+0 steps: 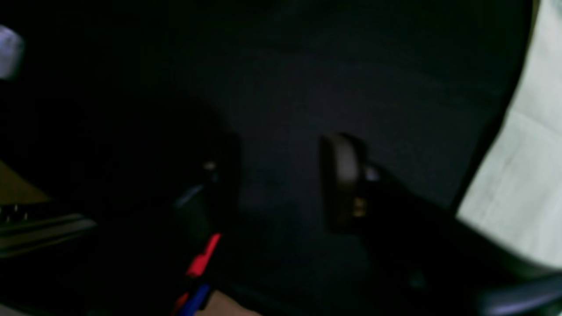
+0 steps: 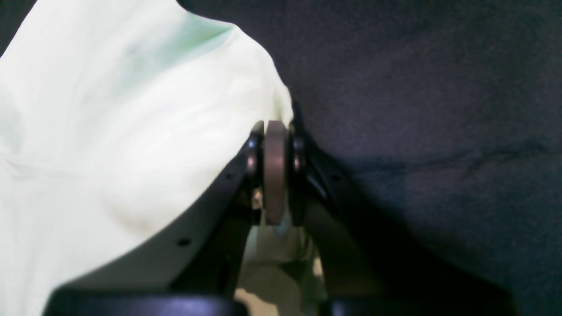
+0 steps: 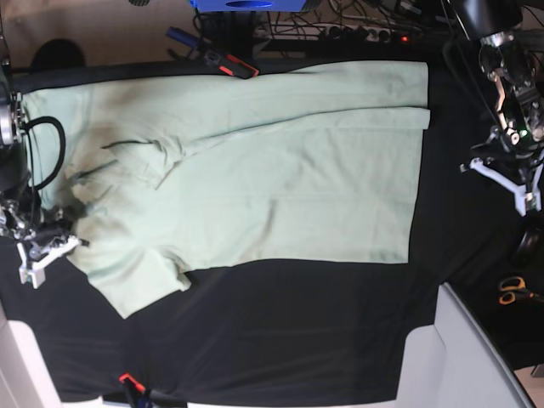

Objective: Fold the T-shirt properly
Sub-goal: 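Move the left gripper down to the shirt's hem corner and grasp it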

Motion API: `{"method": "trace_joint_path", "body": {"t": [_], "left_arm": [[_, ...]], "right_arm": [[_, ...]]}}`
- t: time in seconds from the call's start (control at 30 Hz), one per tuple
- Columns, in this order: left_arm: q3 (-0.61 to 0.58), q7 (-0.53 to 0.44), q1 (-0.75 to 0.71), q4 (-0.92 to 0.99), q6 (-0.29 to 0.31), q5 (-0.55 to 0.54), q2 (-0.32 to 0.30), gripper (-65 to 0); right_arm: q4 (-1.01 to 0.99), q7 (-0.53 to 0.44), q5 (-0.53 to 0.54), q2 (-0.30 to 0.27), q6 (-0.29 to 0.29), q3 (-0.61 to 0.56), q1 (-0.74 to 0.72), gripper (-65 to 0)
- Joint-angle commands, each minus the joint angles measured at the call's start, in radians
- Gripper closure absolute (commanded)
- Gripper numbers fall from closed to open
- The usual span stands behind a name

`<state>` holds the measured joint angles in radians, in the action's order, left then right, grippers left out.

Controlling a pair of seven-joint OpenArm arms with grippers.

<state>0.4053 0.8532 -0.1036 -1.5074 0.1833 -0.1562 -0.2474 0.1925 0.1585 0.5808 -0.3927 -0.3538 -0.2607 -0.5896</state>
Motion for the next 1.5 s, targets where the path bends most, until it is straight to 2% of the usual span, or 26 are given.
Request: {"method": "trace_joint_path", "body": {"t": [0.0,0.17,0.33,0.47,0.53,0.67,0.77,0.87,1.03,1.3,1.47], "left_arm": [[-0.009,-0.013,0.037,-0.002,0.011,-0.004,-0.023,-38.1],[-0.022,-0.010,0.176,0.135,0.022,0.002,-0.026,-42.0],[-0.029,-0.015,0.377,0.394,0.022,0.004,-0.026,-46.5],[-0.138,-0.021,0.497,0.563,0.022,0.004,-0.028,-47.5],[-0.177,-0.058,0.543,0.624,0.023,-0.003,-0.025,-47.5],[-0.176,-0.088,0.624,0.772,0.025,-0.026,-0.020,-47.5],[-0.181,-0.145,0.674,0.905,0.025,-0.090,-0.026,-47.5],[-0.187,-0.205,0.712,1.023,0.025,-0.092,-0.030,-47.5],[-0.185,-0.225,0.720,1.052,0.025,-0.096,-0.023,-47.5],[-0.188,-0.222,0.732,1.054,0.025,-0.092,0.039,-47.5],[-0.188,-0.223,0.732,1.054,0.025,-0.090,0.056,-47.4]], "right_arm": [[0.015,-0.023,0.012,-0.016,0.000,-0.001,-0.028,0.0],[0.015,-0.020,0.012,-0.005,0.000,-0.001,-0.026,0.0],[0.017,-0.018,0.012,-0.002,-0.001,-0.001,-0.026,0.0],[0.017,-0.017,0.012,-0.001,-0.001,-0.001,-0.026,0.0],[0.017,-0.017,0.011,-0.001,-0.003,-0.001,-0.026,0.0],[0.017,-0.017,0.011,-0.002,-0.003,-0.001,-0.019,0.0],[0.032,-0.017,0.011,-0.005,-0.003,-0.002,-0.011,0.0],[0.083,-0.017,0.011,-0.009,-0.003,-0.002,0.018,0.0],[0.173,0.040,0.011,-0.010,-0.003,-0.002,0.055,0.0],[0.175,0.045,0.012,-0.007,-0.003,-0.002,0.055,0.0],[0.175,0.045,0.012,-0.010,-0.003,-0.001,0.055,0.0]]}}
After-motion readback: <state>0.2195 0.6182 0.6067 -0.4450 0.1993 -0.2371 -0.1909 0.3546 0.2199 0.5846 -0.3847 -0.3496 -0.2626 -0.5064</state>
